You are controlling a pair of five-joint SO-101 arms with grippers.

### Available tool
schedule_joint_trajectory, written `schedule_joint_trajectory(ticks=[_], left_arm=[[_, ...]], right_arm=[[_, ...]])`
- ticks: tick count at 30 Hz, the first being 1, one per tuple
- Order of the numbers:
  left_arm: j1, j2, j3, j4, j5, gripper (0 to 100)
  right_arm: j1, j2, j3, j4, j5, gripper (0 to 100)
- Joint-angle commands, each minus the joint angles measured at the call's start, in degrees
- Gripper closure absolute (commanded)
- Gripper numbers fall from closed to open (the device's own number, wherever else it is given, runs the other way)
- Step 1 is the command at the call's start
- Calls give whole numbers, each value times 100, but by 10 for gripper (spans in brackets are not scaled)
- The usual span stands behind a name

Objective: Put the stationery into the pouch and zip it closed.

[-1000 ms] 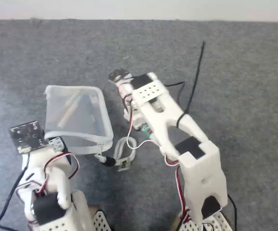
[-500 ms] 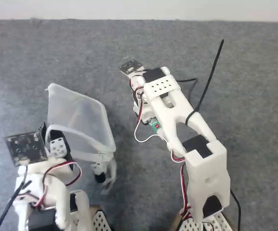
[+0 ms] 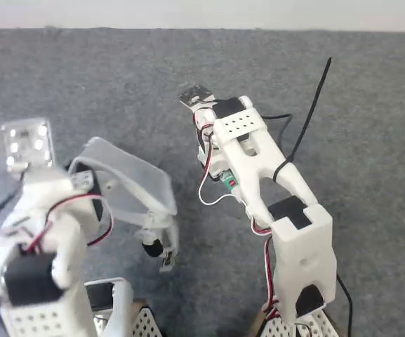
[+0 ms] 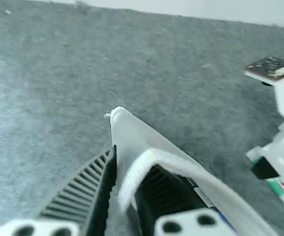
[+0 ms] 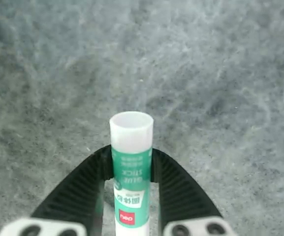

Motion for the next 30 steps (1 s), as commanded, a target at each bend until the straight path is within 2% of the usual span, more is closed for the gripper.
schedule_joint_trajectory(ticks=[1,13,22,30], left_arm=[[404,932,-971,132,440,991],[484,2602,-1446,123,949,991],[-53,2655,-1455,0,1090,991],[-70,2655,-1455,0,1099,991]], right_arm=[[75,-567,-193,57,-70,991],[224,-1218,-193,567,-18,991],[198,-2536,-193,1341,-18,991],[189,-3881,-193,1464,-35,991]])
